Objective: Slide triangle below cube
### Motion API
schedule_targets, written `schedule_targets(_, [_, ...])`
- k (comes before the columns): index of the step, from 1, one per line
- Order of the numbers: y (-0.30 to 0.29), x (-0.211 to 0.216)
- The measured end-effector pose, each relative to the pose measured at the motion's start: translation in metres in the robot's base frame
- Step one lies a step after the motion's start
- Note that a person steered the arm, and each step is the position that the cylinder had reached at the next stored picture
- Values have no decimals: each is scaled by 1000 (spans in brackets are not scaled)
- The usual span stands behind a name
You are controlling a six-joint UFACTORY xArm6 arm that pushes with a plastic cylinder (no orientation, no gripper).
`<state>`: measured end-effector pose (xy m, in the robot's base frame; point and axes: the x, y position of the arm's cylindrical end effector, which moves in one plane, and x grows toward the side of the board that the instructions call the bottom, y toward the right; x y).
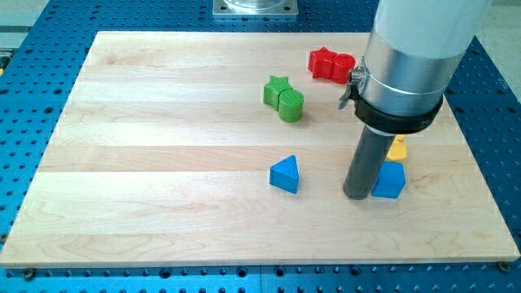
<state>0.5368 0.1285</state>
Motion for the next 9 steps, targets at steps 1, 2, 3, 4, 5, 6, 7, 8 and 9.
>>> schedule_targets(1, [0,0])
schedule_targets(2, [8,0])
schedule_targets(3, [16,0])
schedule_targets(4, [18,0])
schedule_targets(5, [-37,15])
schedule_targets(6, [-125,31])
schedule_targets(7, [-164,-26])
schedule_targets(8, [-109,-51])
schedule_targets(9, [-97,-42])
